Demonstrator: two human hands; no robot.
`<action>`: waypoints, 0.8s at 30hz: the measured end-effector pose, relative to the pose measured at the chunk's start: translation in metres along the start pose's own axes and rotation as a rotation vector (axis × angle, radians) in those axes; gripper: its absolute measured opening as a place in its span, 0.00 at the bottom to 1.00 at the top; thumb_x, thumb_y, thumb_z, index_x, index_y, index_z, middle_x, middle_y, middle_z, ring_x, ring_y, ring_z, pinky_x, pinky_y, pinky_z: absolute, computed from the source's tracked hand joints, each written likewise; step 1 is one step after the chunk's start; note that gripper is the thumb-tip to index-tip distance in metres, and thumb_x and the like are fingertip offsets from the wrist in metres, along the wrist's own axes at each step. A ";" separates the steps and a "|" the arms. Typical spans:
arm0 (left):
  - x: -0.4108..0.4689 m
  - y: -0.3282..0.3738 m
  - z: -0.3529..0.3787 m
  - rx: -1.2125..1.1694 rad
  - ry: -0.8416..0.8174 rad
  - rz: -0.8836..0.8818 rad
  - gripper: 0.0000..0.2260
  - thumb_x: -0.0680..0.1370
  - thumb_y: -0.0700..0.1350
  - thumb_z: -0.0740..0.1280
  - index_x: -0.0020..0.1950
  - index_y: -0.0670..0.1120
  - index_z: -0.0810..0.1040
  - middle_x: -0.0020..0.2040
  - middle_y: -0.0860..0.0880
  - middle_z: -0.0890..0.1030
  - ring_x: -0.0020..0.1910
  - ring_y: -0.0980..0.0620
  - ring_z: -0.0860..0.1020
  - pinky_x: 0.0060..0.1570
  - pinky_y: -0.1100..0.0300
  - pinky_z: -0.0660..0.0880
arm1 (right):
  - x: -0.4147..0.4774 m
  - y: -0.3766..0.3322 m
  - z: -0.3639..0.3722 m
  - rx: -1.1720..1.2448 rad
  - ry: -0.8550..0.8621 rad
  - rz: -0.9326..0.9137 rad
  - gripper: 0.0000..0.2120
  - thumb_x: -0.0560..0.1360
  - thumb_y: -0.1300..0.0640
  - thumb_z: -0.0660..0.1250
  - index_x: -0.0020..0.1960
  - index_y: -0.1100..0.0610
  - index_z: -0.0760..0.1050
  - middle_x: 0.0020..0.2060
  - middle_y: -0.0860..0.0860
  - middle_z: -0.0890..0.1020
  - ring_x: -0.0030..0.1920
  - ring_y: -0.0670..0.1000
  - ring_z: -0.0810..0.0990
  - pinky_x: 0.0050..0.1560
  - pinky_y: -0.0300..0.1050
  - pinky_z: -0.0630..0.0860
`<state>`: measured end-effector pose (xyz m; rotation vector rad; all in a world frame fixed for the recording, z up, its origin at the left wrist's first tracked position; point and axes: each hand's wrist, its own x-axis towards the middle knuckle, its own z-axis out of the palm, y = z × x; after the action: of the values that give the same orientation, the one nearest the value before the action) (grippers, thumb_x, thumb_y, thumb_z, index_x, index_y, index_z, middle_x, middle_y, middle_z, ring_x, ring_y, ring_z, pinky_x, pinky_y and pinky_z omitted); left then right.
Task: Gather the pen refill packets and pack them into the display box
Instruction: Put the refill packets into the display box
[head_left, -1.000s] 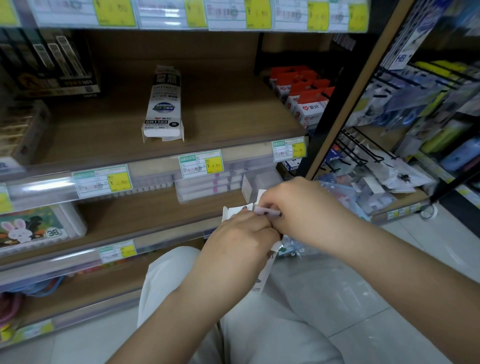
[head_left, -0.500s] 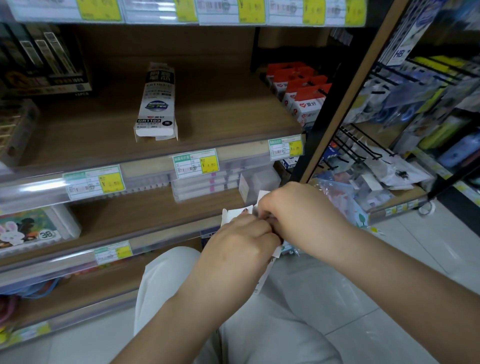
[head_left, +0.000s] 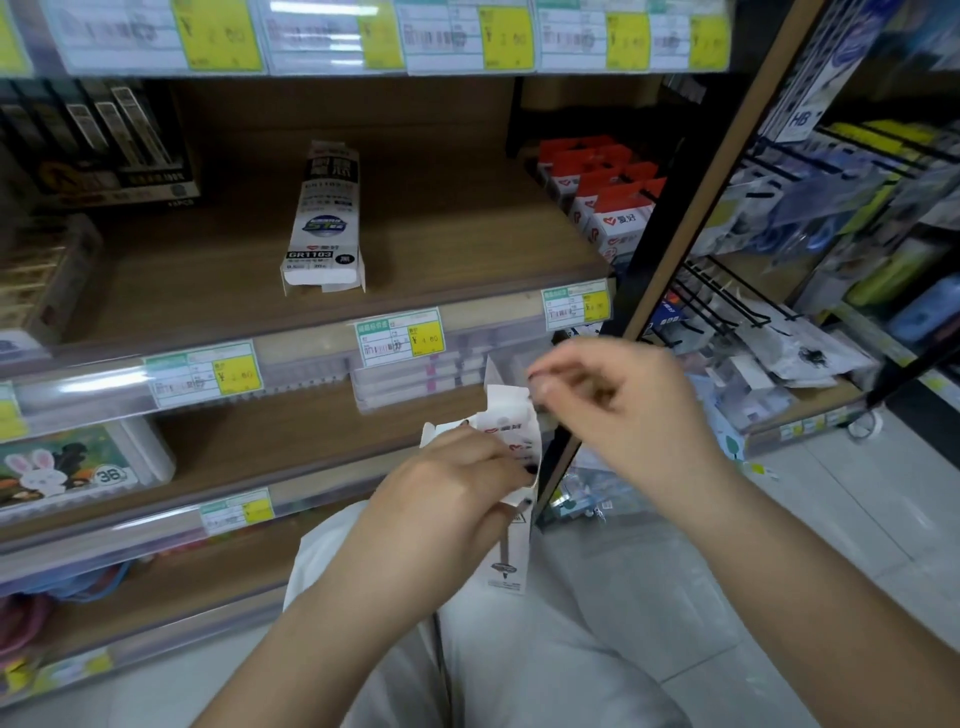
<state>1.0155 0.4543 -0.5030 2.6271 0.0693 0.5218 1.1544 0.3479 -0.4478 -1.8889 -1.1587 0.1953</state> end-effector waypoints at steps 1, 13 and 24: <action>0.000 0.000 -0.001 -0.029 0.012 0.005 0.08 0.69 0.39 0.69 0.47 0.45 0.82 0.44 0.51 0.80 0.44 0.51 0.78 0.45 0.60 0.72 | -0.001 0.003 0.000 0.111 0.091 0.065 0.10 0.74 0.62 0.66 0.45 0.48 0.80 0.38 0.44 0.82 0.37 0.40 0.79 0.39 0.31 0.74; -0.003 0.005 0.000 -0.577 0.339 -0.262 0.07 0.69 0.50 0.68 0.46 0.54 0.80 0.41 0.53 0.80 0.37 0.57 0.77 0.37 0.67 0.70 | -0.020 0.019 0.036 0.834 -0.100 0.509 0.15 0.76 0.65 0.60 0.41 0.54 0.83 0.41 0.53 0.85 0.42 0.50 0.82 0.42 0.41 0.77; -0.002 0.014 0.022 -0.544 0.450 -0.326 0.07 0.71 0.49 0.67 0.47 0.55 0.80 0.49 0.57 0.79 0.52 0.55 0.78 0.50 0.65 0.73 | -0.033 0.028 0.051 0.817 -0.021 0.477 0.10 0.65 0.60 0.65 0.44 0.53 0.81 0.39 0.50 0.83 0.40 0.48 0.79 0.39 0.39 0.73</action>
<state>1.0215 0.4321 -0.5155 1.8871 0.4255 0.8630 1.1272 0.3480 -0.5091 -1.3742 -0.4834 0.8184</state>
